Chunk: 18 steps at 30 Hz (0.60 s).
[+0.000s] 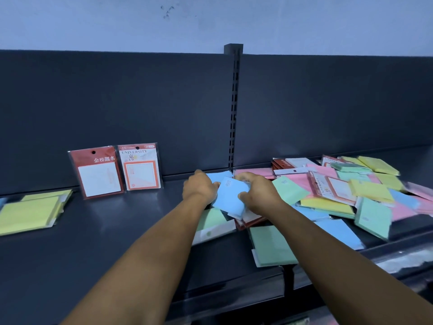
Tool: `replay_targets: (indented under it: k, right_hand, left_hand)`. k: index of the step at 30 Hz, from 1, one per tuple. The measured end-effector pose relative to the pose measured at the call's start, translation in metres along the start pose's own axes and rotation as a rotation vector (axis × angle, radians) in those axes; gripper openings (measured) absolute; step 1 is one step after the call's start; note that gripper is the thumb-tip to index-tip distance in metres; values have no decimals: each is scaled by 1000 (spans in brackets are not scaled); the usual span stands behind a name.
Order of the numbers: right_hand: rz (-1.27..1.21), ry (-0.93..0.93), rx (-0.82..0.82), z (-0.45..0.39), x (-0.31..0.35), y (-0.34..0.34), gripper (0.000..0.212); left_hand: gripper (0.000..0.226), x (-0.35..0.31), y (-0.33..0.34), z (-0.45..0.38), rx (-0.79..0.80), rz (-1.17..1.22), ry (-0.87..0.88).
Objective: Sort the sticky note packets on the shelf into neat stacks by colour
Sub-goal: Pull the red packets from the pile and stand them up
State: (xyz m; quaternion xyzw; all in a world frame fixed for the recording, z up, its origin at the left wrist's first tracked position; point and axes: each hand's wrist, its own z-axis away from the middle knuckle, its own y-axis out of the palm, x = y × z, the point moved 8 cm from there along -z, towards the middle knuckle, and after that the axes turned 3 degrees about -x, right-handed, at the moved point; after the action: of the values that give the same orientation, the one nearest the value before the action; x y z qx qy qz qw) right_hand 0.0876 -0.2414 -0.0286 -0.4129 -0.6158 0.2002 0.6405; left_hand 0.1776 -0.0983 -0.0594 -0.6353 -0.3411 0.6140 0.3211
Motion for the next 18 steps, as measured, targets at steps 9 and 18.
replay_targets:
  k: [9,18]
  right_hand:
    - [-96,140,-189,0,-30,-28,36]
    - [-253,-11,-245,5,2,-30,17]
  left_hand:
    - [24,8,-3,-4,-25,158,-70]
    - [17,29,-60,27,-169,379,9]
